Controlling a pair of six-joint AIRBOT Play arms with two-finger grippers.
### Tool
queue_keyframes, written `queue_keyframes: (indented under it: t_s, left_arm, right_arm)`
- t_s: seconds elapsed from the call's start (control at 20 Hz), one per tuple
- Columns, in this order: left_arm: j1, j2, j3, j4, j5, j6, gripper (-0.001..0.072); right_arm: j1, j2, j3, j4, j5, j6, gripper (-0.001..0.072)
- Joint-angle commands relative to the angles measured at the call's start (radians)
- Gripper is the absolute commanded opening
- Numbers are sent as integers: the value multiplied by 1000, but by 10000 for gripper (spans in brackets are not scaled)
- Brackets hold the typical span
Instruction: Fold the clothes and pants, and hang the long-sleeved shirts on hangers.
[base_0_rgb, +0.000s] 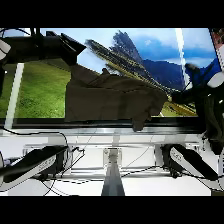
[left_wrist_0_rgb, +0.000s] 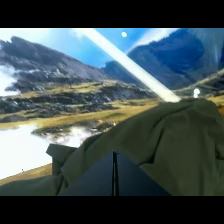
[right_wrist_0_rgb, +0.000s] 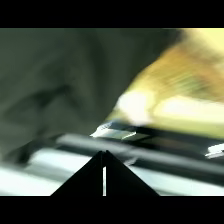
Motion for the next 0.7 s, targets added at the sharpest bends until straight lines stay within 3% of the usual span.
queue_keyframes:
  t_s: [0.0, 0.1, 0.15, 0.25, 0.3, 0.35, 0.4, 0.45, 0.5, 0.55, 0.6, 0.65]
  left_arm:
    - [5, 1, 0, 15, -20, 0, 16]
    - [8, 1, 0, 92, -20, 0, 16]
    - [8, 1, 0, 142, -21, 0, 16]
    - [8, 1, -1, 188, -21, 0, 20]
    - [8, 0, -2, 192, -21, 0, 107]
    - [8, -2, -2, 192, -24, 0, 326]
    - [8, -6, -2, 192, -29, -1, 469]
    - [9, -12, -2, 209, -38, -33, 474]
    - [9, -20, -2, 242, -56, -74, 473]
    - [14, -30, -2, 295, -93, -98, 470]
    - [24, -42, -3, 343, -138, -120, 420]
    - [45, -56, -3, 382, -195, -128, 308]
  right_arm:
    - [-11, 23, -241, 255, -42, -86, 10]
    - [-11, 56, -337, 258, -119, -69, 13]
    - [-11, 66, -371, 272, -148, -51, 111]
    - [-11, 63, -402, 323, -174, -37, 695]
    - [-11, 63, -409, 349, -190, -37, 689]
    - [-11, 63, -411, 359, -217, -16, 684]
    - [-11, 63, -412, 364, -256, 12, 574]
    - [-11, 63, -412, 364, -293, 26, 340]
    - [-11, 63, -411, 366, -316, 26, 210]
    - [-11, 63, -411, 369, -322, 26, 195]
    - [-11, 63, -411, 368, -320, 24, 179]
    - [-11, 63, -411, 362, -318, 18, 16]
